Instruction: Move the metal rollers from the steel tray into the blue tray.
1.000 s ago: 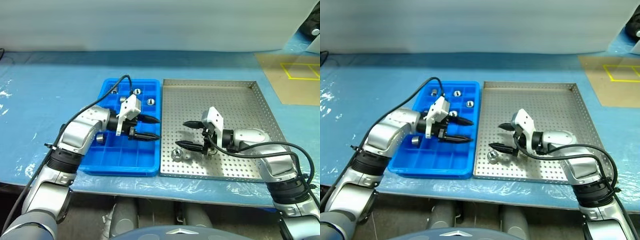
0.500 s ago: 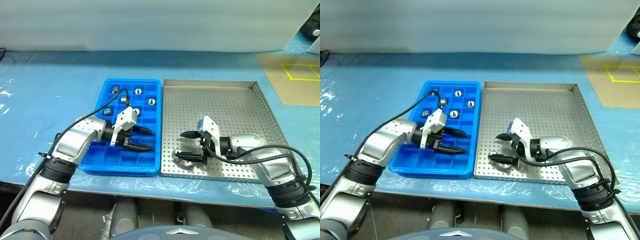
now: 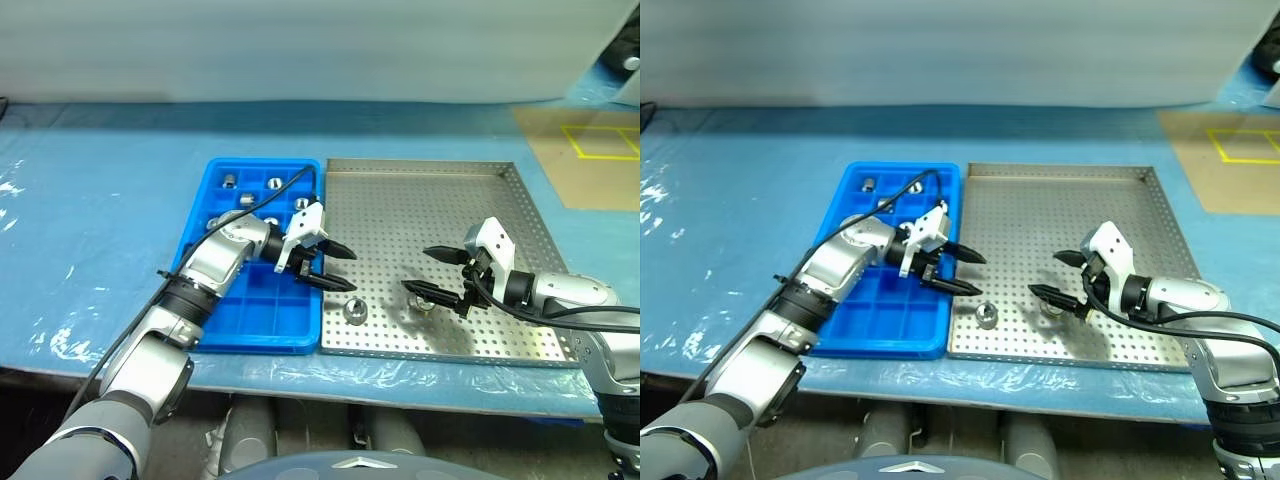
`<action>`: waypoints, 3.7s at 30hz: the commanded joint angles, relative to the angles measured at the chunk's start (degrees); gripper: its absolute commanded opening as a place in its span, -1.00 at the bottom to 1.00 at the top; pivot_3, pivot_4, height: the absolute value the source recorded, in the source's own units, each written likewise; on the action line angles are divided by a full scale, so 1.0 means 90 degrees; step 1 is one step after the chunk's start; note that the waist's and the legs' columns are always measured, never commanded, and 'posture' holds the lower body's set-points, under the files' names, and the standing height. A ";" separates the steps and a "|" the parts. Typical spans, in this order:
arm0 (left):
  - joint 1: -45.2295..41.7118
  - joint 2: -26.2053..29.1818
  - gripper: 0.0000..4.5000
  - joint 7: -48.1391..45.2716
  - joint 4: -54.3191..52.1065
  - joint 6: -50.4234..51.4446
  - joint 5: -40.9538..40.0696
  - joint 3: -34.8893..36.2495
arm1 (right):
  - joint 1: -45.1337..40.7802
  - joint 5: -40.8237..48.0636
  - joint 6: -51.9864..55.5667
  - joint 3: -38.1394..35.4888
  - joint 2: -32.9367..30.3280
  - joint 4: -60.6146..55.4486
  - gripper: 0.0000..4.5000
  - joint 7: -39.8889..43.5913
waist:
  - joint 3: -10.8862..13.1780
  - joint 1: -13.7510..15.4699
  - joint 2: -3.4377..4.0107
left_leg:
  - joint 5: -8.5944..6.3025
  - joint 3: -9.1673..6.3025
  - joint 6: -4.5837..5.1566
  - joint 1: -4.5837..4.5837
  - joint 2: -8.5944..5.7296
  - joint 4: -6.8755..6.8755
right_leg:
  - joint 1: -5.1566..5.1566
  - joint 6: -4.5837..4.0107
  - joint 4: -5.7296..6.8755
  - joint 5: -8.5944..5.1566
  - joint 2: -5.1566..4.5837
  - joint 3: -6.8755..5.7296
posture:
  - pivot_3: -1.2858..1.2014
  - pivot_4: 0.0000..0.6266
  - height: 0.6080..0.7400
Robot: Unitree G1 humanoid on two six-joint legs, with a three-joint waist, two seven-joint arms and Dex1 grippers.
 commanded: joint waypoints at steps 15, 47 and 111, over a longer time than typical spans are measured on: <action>-0.2134 -0.2134 0.43 0.0613 0.4395 -0.2981 0.1546 -0.0045 | 0.2084 0.0762 0.0385 -0.1565 0.0787 -0.2182 1.00 -0.1586 | -0.0012 -0.0589 0.0012 | -0.0034 0.0002 0.0067 -0.0017 -0.0037 0.0023 | 0.0038 0.0050 -0.0085 0.0023 -0.0012 0.0007 | -0.48 -0.52 1.00; -0.1665 -0.2838 0.26 0.1783 0.5186 -0.3397 0.2745 0.0029 | 0.2927 0.1283 0.0333 -0.2070 0.0779 -0.2697 1.00 -0.2213 | -0.0015 -0.1068 0.0017 | -0.0103 -0.0012 0.0166 -0.0035 -0.0126 0.0081 | 0.0085 0.0150 -0.0108 -0.0022 -0.0124 -0.0011 | -0.51 -0.52 1.00; 0.4431 0.2993 -0.16 0.1753 -0.4964 0.2250 -0.1169 0.2757 | -0.3512 -0.0599 -0.1470 0.2353 0.1340 0.2873 1.00 0.1290 | -0.0011 0.0423 0.0027 | -0.0043 -0.0010 0.0069 -0.0036 -0.0096 0.0012 | -0.0001 0.0083 -0.0002 -0.0022 -0.0105 -0.0012 | 0.16 -0.52 1.00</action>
